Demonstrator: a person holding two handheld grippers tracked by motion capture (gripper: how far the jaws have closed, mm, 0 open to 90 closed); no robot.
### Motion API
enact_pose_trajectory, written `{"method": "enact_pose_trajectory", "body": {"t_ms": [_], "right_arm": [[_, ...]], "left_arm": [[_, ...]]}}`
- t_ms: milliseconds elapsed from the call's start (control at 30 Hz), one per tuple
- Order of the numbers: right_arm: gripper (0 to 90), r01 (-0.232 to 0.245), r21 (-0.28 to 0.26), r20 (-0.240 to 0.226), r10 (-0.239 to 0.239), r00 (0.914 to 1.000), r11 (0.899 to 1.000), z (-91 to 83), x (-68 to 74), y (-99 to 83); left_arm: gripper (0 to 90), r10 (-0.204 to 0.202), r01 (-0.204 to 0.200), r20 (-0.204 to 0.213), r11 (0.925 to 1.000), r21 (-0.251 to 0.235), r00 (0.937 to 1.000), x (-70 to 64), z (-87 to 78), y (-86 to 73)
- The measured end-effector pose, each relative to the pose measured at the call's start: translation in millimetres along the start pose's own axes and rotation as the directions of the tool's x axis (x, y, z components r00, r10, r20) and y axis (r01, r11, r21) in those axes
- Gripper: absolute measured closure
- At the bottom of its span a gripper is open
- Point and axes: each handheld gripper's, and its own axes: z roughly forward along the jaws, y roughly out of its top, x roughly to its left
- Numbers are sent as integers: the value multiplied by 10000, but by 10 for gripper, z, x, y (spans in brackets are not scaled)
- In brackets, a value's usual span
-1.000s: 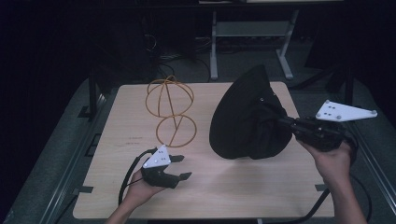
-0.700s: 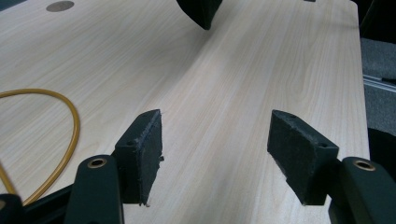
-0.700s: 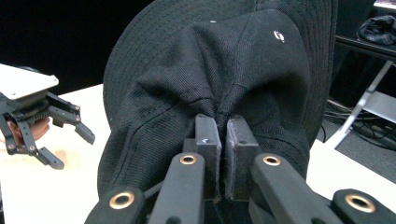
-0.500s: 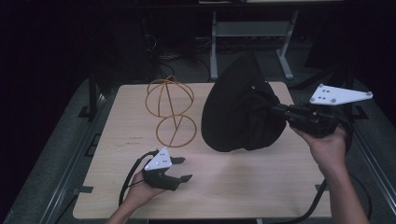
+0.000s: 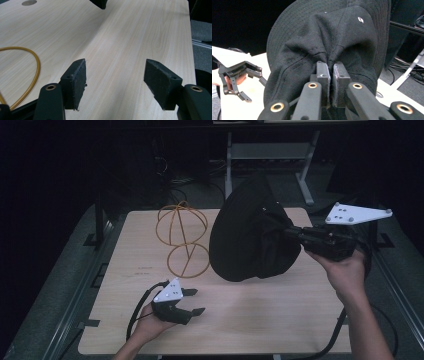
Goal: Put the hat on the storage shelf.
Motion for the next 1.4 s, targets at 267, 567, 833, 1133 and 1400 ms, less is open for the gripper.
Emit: {"method": "enact_pose_trajectory", "body": {"t_ms": [267,567,833,1133,1400], "right_arm": [[854,106,-4,-156,-106,9998,9999,103,-5,140],[854,162,-134,-328,-166,9993,9998,217,-5,278],[854,204,-193,-487,-213,9986,9996,348,9,411],[854,268,-221,-727,-283,9970,9994,557,24,559],[854,318,-210,-864,-335,9957,9993,695,34,660]], "left_arm": [[337,83,-84,80,9999,84,9999,5,24,-2],[337,136,-137,84,9999,56,9999,-2,20,-4],[337,171,-172,124,9998,80,9998,-18,33,-4],[337,140,-141,92,9999,17,9999,1,19,-10],[337,240,-240,100,9997,27,9997,-6,38,-14]]}}
